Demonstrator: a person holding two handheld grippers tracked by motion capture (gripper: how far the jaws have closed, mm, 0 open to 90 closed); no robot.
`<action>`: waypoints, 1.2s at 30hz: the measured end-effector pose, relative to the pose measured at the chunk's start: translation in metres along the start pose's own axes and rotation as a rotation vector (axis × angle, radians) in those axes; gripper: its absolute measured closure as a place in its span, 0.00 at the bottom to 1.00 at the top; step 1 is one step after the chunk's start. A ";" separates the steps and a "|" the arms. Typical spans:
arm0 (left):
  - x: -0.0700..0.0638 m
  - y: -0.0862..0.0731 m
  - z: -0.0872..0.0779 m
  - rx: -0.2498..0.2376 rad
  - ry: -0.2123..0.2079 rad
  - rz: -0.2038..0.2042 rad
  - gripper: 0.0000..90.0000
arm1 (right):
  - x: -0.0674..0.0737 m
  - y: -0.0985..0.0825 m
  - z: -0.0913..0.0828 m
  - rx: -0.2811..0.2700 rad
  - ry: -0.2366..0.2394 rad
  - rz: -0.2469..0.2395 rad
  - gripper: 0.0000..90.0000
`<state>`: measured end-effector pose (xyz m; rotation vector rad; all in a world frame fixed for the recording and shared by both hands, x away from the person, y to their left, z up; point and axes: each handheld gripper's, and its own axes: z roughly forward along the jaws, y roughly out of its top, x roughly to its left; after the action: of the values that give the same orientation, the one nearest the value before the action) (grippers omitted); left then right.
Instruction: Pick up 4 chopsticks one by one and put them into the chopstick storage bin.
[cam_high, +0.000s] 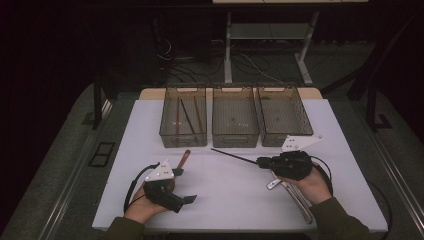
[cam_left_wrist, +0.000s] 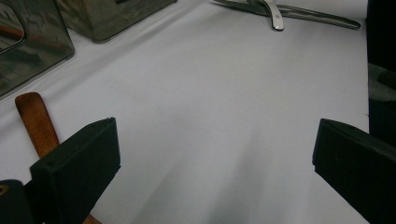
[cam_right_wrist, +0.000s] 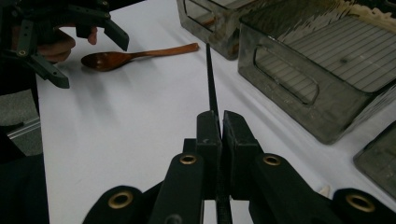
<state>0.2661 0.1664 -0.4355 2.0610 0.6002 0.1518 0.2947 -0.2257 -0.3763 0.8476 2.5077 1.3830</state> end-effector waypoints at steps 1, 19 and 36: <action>0.000 0.000 0.000 0.001 0.000 0.000 0.01 | 0.000 0.001 0.000 -0.007 0.003 0.003 0.95; 0.000 0.000 0.001 -0.006 0.001 -0.009 0.01 | -0.007 0.029 0.000 -0.081 -0.032 0.007 0.95; 0.000 0.000 0.001 -0.007 0.000 -0.012 0.01 | -0.022 0.074 0.036 -0.099 -0.126 0.032 0.95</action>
<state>0.2668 0.1657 -0.4356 2.0503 0.6107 0.1464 0.3564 -0.1808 -0.3388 0.9281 2.3220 1.4035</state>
